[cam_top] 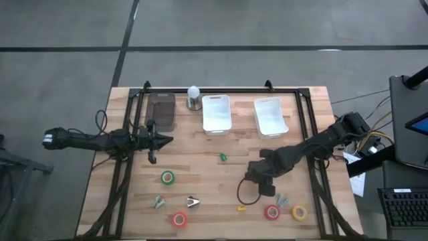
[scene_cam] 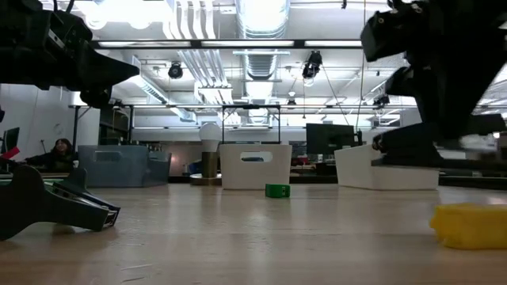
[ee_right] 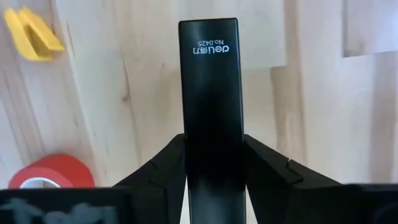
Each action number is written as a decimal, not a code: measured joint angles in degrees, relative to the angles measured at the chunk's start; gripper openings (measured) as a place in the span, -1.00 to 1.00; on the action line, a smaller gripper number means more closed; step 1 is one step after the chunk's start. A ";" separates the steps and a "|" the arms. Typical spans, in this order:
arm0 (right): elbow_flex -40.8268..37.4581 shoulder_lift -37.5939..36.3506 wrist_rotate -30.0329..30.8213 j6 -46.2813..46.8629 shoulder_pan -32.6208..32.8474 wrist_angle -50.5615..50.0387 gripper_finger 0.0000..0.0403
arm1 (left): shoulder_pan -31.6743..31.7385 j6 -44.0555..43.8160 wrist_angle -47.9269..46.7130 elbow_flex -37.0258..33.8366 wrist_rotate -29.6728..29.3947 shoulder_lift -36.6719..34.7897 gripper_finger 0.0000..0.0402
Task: Pick and place Stapler, Stapler remover, tape
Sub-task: Put the black stapler into the right white bin
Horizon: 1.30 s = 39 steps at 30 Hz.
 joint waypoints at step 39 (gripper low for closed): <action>8.28 -21.42 17.61 11.68 -37.49 -18.89 -0.33 | 0.01 0.00 -0.36 0.00 0.00 0.07 -0.94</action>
